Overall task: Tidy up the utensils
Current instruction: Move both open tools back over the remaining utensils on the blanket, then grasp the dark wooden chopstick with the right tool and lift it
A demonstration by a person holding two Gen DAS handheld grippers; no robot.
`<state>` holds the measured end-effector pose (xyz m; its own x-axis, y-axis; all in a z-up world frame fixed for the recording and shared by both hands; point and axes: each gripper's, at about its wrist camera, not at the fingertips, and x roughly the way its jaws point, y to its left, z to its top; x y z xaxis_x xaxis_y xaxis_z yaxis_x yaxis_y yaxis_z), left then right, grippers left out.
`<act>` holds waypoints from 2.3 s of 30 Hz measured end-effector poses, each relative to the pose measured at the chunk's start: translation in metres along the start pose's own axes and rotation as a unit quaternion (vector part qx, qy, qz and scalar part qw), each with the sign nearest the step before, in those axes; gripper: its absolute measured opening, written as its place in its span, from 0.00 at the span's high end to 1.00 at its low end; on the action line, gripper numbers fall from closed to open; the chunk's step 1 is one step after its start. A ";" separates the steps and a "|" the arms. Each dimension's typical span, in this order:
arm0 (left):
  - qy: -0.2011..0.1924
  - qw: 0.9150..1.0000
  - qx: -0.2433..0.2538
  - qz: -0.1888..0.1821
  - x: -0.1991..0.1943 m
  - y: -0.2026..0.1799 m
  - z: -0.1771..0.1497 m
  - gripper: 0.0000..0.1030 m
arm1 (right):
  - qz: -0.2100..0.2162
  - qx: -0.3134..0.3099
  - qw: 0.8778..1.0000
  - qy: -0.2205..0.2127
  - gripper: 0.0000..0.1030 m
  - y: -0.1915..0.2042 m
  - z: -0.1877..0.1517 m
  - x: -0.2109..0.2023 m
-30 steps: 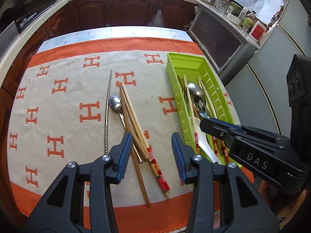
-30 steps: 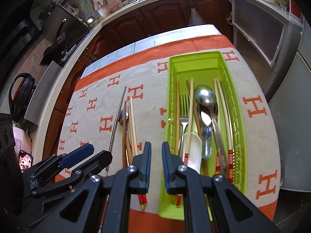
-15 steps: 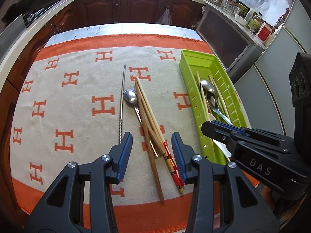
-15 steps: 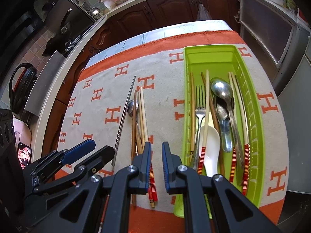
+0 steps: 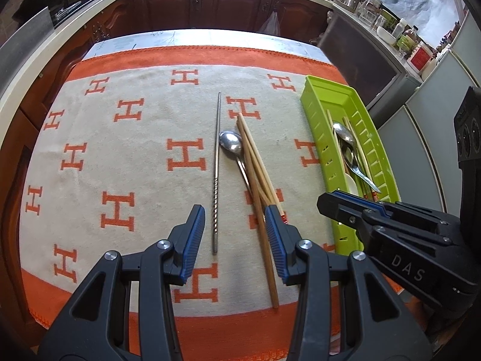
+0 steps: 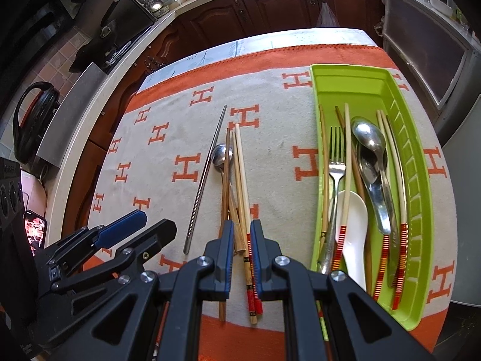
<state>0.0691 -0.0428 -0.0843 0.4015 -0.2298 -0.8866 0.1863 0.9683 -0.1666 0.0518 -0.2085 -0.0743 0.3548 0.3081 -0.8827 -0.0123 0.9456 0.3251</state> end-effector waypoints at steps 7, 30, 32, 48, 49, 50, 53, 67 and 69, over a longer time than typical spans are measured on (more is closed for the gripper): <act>0.001 1.000 -0.013 0.007 0.001 0.015 -0.002 0.63 | -0.003 -0.004 1.000 0.008 0.89 0.006 -0.001 0.007; 0.036 0.995 -0.077 0.059 0.026 0.100 -0.017 0.63 | -0.010 -0.008 0.999 0.048 0.89 0.021 0.006 0.049; 0.038 0.995 -0.078 0.058 0.028 0.102 -0.018 0.63 | -0.014 -0.012 0.998 0.056 0.89 0.023 0.006 0.055; 0.045 0.995 -0.072 0.049 0.038 0.101 -0.017 0.63 | -0.033 -0.039 0.995 0.085 0.89 0.038 -0.018 0.079; 0.044 0.995 -0.073 0.049 0.038 0.101 -0.018 0.63 | -0.040 -0.046 0.995 0.079 0.89 0.041 -0.018 0.079; 0.045 0.995 -0.074 0.050 0.038 0.102 -0.018 0.63 | -0.047 -0.054 0.994 0.078 0.89 0.044 -0.019 0.079; 0.049 0.995 -0.076 0.050 0.040 0.103 -0.018 0.63 | -0.066 -0.074 0.993 0.065 0.89 0.051 -0.021 0.080; 0.053 0.995 -0.066 0.053 0.043 0.098 -0.017 0.63 | -0.037 -0.067 0.997 0.030 0.94 0.047 -0.021 0.069; 0.053 0.995 -0.065 0.051 0.044 0.097 -0.016 0.63 | -0.026 -0.058 0.998 0.021 0.94 0.044 -0.018 0.062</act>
<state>0.0904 0.0423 -0.1461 0.3134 -0.1247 -0.9414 0.0289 0.9921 -0.1218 0.0567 -0.1462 -0.1209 0.3184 0.2600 -0.9116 -0.1045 0.9654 0.2388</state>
